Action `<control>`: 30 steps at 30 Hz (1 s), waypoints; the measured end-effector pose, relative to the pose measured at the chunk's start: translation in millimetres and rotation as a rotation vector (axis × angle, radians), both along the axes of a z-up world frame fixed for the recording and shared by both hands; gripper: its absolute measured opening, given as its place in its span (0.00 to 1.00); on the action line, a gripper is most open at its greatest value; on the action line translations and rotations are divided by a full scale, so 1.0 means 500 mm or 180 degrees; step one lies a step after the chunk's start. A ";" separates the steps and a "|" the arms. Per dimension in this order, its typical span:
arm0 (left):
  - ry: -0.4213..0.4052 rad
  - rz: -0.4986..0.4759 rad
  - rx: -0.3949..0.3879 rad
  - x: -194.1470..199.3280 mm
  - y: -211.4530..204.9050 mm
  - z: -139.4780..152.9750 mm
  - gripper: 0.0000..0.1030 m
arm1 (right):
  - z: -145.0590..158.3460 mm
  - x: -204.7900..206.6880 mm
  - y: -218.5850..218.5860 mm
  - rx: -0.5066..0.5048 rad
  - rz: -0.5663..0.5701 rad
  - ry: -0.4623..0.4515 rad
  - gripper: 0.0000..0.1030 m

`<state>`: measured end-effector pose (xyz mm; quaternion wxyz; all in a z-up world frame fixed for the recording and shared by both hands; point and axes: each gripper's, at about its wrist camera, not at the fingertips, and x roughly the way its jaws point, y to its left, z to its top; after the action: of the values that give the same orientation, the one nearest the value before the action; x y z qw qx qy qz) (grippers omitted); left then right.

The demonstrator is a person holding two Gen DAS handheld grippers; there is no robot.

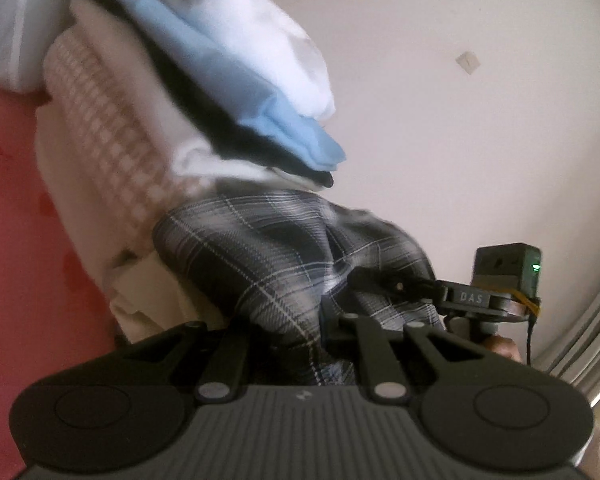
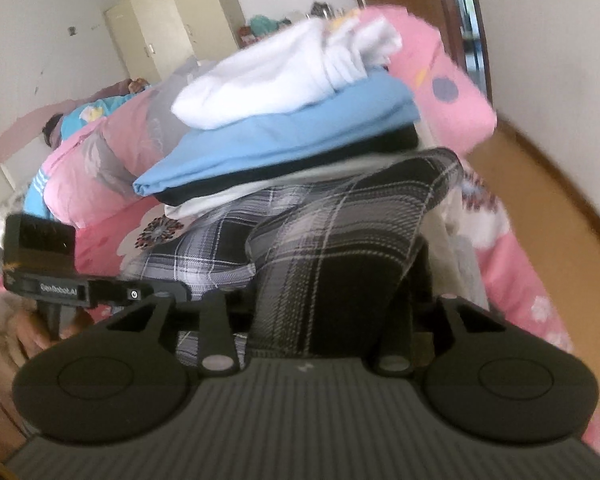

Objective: Fold clothes
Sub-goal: 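Carry the plaid bundle with both grippers toward the stack of folded clothes, then lower the plaid bundle onto the clothes stack with both grippers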

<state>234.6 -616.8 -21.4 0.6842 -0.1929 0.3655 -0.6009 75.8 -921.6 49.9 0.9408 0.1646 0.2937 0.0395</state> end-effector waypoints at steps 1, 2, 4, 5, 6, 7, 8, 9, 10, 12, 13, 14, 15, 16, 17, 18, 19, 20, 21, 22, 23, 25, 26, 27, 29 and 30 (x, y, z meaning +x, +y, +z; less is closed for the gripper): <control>0.0022 -0.0004 -0.0010 0.002 0.004 -0.003 0.15 | -0.003 0.001 -0.009 0.0133 -0.0021 0.0057 0.44; 0.0045 -0.0014 -0.0020 0.004 0.009 -0.004 0.18 | -0.005 0.001 -0.018 0.0259 -0.0042 0.0108 0.47; 0.0111 -0.0034 -0.0057 0.012 0.016 -0.007 0.20 | 0.001 -0.007 -0.035 0.0445 -0.0096 0.0086 0.49; 0.0176 -0.0025 -0.0080 0.019 0.019 -0.010 0.24 | 0.004 -0.014 -0.042 0.0588 -0.0114 0.0039 0.56; 0.0242 -0.0016 -0.0103 0.025 0.022 -0.013 0.27 | 0.007 -0.022 -0.049 0.0725 -0.0129 -0.0009 0.69; 0.0307 -0.0007 -0.0126 0.032 0.025 -0.016 0.29 | 0.012 -0.033 -0.055 0.0809 -0.0129 -0.0068 0.75; 0.0372 0.0002 -0.0149 0.038 0.027 -0.019 0.31 | 0.018 -0.041 -0.059 0.0843 -0.0155 -0.0159 0.82; 0.0438 0.0011 -0.0172 0.045 0.030 -0.023 0.31 | 0.022 -0.049 -0.063 0.0879 -0.0185 -0.0241 0.83; 0.0503 0.0020 -0.0195 0.051 0.033 -0.026 0.31 | 0.023 -0.053 -0.068 0.0926 -0.0250 -0.0266 0.83; 0.0626 0.0044 -0.0223 0.059 0.033 -0.035 0.31 | 0.024 -0.060 -0.077 0.1019 -0.0382 -0.0313 0.83; 0.0651 0.0061 -0.0226 0.060 0.033 -0.038 0.31 | 0.022 -0.058 -0.080 0.1061 -0.0456 -0.0306 0.83; 0.0676 0.0080 -0.0229 0.061 0.034 -0.041 0.31 | 0.018 -0.052 -0.082 0.1099 -0.0545 -0.0283 0.81; 0.0717 0.0111 -0.0233 0.062 0.033 -0.045 0.29 | 0.014 -0.047 -0.083 0.1132 -0.0635 -0.0256 0.74; 0.0756 0.0143 -0.0237 0.063 0.033 -0.048 0.28 | 0.009 -0.041 -0.085 0.1142 -0.0737 -0.0208 0.68; 0.0762 0.0172 -0.0223 0.062 0.032 -0.051 0.26 | 0.004 -0.036 -0.086 0.1151 -0.0839 -0.0160 0.55; 0.0768 0.0200 -0.0208 0.061 0.032 -0.053 0.21 | -0.001 -0.031 -0.086 0.1156 -0.0937 -0.0117 0.41; 0.0755 0.0213 -0.0191 0.058 0.031 -0.056 0.19 | -0.002 -0.031 -0.083 0.1129 -0.1005 -0.0111 0.37; 0.0747 0.0220 -0.0180 0.056 0.013 -0.050 0.17 | -0.004 -0.031 -0.080 0.1101 -0.1073 -0.0104 0.32; 0.0758 0.0238 -0.0190 0.052 0.014 -0.054 0.15 | -0.005 -0.030 -0.076 0.1068 -0.1135 -0.0099 0.28; 0.0818 0.0260 -0.0213 0.051 0.011 -0.055 0.15 | -0.003 -0.029 -0.070 0.0997 -0.1161 -0.0104 0.27; 0.0878 0.0282 -0.0236 0.050 0.009 -0.056 0.14 | -0.001 -0.027 -0.064 0.0926 -0.1187 -0.0108 0.25; 0.0974 0.0324 -0.0265 0.048 0.005 -0.056 0.13 | 0.007 -0.021 -0.057 0.0807 -0.1217 -0.0110 0.22; 0.1005 0.0338 -0.0275 0.048 0.004 -0.055 0.13 | 0.012 -0.018 -0.055 0.0757 -0.1222 -0.0108 0.22; 0.1041 0.0354 -0.0293 0.049 0.003 -0.054 0.13 | 0.018 -0.015 -0.053 0.0707 -0.1230 -0.0106 0.21; 0.1097 0.0384 -0.0313 0.051 -0.002 -0.049 0.13 | 0.029 -0.001 -0.056 0.0643 -0.1241 -0.0109 0.19; 0.1125 0.0401 -0.0311 0.051 -0.004 -0.051 0.13 | 0.034 0.007 -0.058 0.0595 -0.1233 -0.0111 0.18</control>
<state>259.9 -618.6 -46.9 0.6354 -0.3510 0.4375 -0.5307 79.1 -950.8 67.1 0.9164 0.3038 0.2352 -0.1122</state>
